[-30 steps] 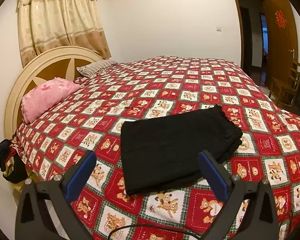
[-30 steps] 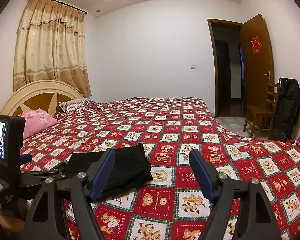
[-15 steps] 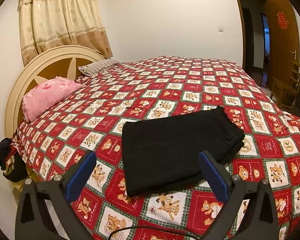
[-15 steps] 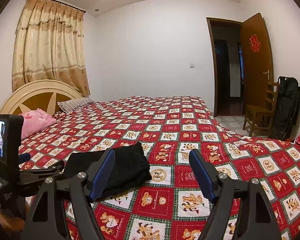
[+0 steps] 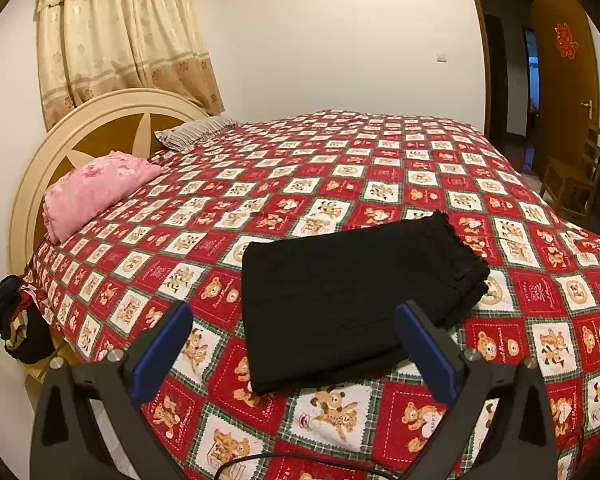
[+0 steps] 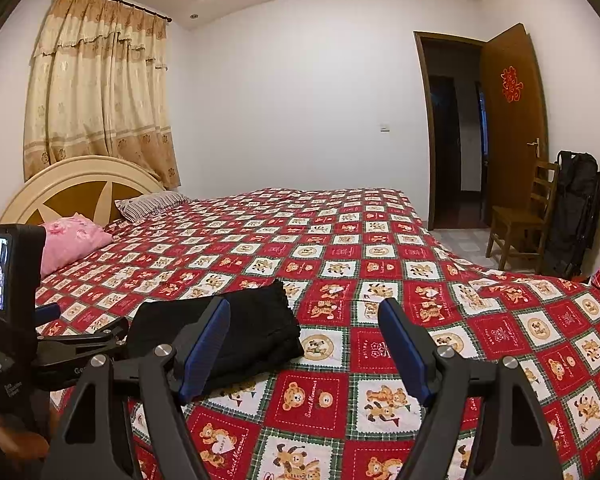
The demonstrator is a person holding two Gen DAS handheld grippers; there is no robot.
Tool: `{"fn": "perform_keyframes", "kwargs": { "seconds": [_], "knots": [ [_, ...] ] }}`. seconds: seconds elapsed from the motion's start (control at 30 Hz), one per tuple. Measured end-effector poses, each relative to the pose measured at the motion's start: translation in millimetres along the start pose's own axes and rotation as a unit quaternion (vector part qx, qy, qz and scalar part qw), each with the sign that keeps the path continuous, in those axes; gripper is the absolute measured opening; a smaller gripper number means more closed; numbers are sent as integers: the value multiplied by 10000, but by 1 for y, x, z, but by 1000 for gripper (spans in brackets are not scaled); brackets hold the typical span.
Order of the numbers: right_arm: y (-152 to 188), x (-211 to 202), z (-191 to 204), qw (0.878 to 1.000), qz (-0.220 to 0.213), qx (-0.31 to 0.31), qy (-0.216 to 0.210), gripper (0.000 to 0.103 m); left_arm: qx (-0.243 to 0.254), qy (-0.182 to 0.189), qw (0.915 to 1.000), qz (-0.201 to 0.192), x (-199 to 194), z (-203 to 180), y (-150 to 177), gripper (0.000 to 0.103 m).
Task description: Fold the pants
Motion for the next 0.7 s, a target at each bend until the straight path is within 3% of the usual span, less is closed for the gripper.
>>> {"fn": "perform_keyframes", "kwargs": {
  "seconds": [0.27, 0.47, 0.7],
  "knots": [
    [0, 0, 0, 10000, 7, -14, 5, 77, -14, 13, 10000, -21, 1, -1, -1, 103],
    [3, 6, 0, 10000, 75, -9, 41, 77, -175, 597, 9980, -66, 6, -6, -3, 100],
    [6, 12, -2, 9998, 177, 52, 84, 77, -241, 551, 9982, -18, 15, 5, -7, 101]
  ]
}}
Point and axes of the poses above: each gripper's, at about its wrist camera, not at the fingertips, and x roughly the way its jaws point, z to its left, y to its underside, the point moved 8 cm from there along x, roughly the way its jaws point, and after that the axes turned 9 degrees about y, right-handed, at the moved point
